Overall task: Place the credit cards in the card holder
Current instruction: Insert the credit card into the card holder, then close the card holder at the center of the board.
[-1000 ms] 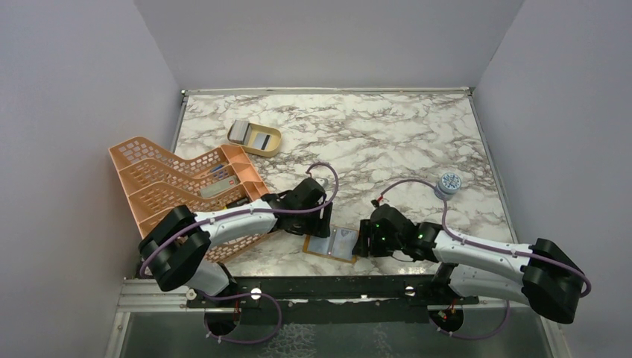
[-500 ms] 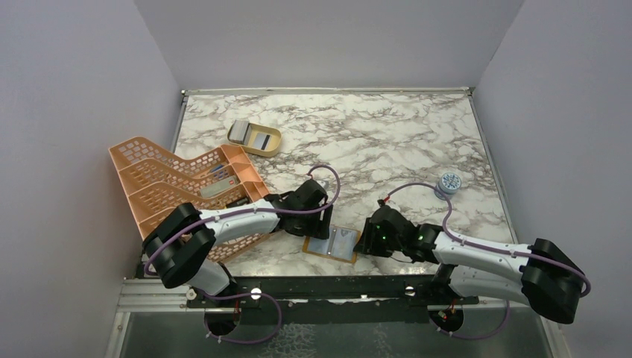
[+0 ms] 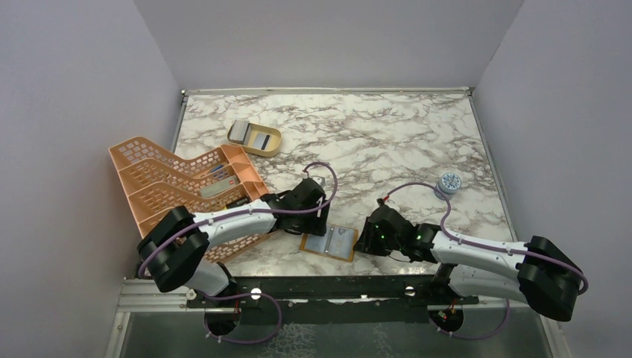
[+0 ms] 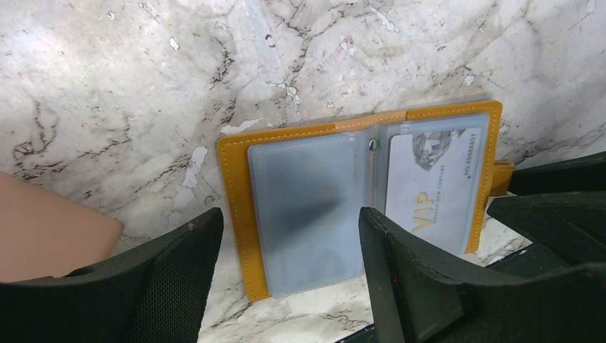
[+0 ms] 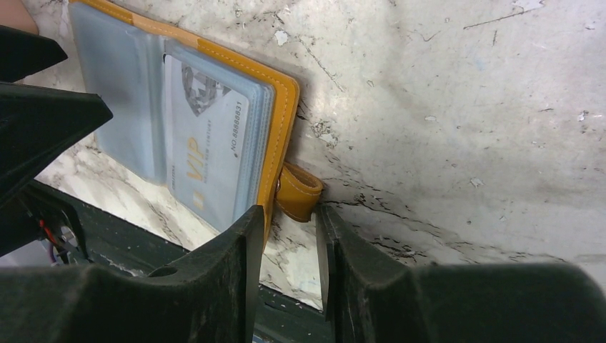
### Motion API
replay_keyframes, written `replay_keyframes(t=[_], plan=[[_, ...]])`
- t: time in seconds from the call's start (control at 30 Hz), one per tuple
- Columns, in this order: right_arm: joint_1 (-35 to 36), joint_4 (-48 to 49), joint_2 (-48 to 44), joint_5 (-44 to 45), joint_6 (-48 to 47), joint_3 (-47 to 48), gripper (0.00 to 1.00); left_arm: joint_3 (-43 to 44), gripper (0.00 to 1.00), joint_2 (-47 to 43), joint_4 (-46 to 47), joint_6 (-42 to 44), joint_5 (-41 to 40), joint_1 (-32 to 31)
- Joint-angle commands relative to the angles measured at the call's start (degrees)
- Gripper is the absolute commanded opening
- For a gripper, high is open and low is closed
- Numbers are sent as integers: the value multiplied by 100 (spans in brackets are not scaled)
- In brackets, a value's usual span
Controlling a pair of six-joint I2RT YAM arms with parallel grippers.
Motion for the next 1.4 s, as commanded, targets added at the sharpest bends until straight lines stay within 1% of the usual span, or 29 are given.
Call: replay_keyframes(t=[0.0,0.23,0.4,0.53,0.6,0.67,0.77,0.9,1.0,1.17,1.33,1.37], plan=[[25,-28,50,260,47,-117,33,-4,72,-219,-37,31,-261,13],[25,64,83,203,20,-121,33,-215,72,42,188,-65,-5,16],[25,149,131,153,3,-144,33,-164,72,180,289,-76,184,16],[25,181,178,149,-5,-147,33,-163,72,92,510,-207,594,15],[25,201,209,141,-14,-143,32,-170,69,-95,669,-374,862,15],[24,239,234,125,-15,-142,31,-235,66,-378,914,-636,1051,9],[25,344,258,64,-3,-166,30,-610,63,-833,1746,-1117,1595,12],[21,400,273,55,2,-166,30,-1031,60,-1046,2720,-1700,2117,13],[25,497,320,11,3,-160,30,-1212,58,-888,3205,-1900,2349,13],[25,689,312,-157,0,-92,30,-1233,52,-267,3734,-1858,2797,-48],[25,782,157,24,85,-64,30,-981,50,56,3732,-1427,2892,-146],[24,829,155,69,90,-58,29,-949,47,98,3664,-1357,2825,-138]])
